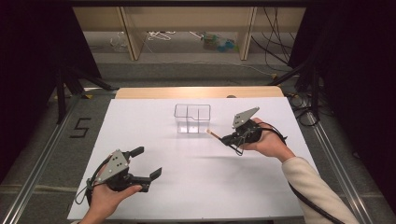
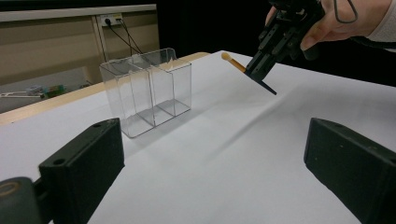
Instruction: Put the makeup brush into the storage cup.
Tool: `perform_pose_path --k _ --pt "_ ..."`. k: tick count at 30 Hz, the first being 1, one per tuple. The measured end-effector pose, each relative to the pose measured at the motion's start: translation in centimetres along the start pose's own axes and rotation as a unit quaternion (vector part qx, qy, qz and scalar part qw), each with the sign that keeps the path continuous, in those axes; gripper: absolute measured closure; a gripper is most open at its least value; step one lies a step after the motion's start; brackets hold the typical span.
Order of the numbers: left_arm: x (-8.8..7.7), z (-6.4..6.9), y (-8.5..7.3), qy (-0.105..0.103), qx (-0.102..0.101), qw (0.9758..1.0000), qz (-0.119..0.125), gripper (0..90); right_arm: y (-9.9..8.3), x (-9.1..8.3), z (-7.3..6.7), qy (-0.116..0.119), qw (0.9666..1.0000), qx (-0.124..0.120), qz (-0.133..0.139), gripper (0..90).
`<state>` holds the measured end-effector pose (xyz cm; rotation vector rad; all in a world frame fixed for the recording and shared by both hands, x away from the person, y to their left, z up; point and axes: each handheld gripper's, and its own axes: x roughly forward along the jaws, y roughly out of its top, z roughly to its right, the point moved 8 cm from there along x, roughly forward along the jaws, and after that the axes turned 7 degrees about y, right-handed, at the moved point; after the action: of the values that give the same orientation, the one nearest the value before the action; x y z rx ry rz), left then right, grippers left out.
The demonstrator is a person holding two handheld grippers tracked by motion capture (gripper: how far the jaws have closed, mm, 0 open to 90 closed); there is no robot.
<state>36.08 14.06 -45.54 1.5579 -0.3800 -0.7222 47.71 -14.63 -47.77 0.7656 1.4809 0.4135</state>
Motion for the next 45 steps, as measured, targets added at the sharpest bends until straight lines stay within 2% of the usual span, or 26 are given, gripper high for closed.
perform_pose_path --k 13,15,23,26,32,38,45 --pt "0.0 0.0 0.0 -0.001 0.003 1.0000 -0.001 4.7 -0.1 0.2 -0.5 0.003 0.9996 0.007 0.028 83.1" --pt "0.0 0.0 0.0 0.000 -0.001 1.0000 -0.001 4.7 0.0 0.2 -0.6 0.003 0.9994 0.010 0.032 83.1" --pt "0.0 -0.1 -0.1 0.000 0.007 1.0000 -0.003 4.8 -0.1 0.2 -1.1 0.007 0.9987 0.015 0.048 83.1" --pt "0.0 0.0 -0.1 0.000 0.004 1.0000 -0.004 4.8 0.0 0.1 -1.1 0.004 0.9984 0.016 0.055 83.2" --pt "0.0 -0.1 -0.1 0.001 0.007 1.0000 -0.003 4.8 0.2 0.2 -1.5 0.008 0.9971 0.019 0.074 83.1" --pt "0.0 0.0 -0.1 0.000 0.004 1.0000 -0.004 4.8 0.2 0.3 -1.8 0.009 0.9967 0.018 0.079 83.1" --pt "0.1 0.0 -0.1 0.000 0.004 1.0000 -0.004 4.9 0.6 0.2 -2.5 0.018 0.9945 0.020 0.101 83.2"
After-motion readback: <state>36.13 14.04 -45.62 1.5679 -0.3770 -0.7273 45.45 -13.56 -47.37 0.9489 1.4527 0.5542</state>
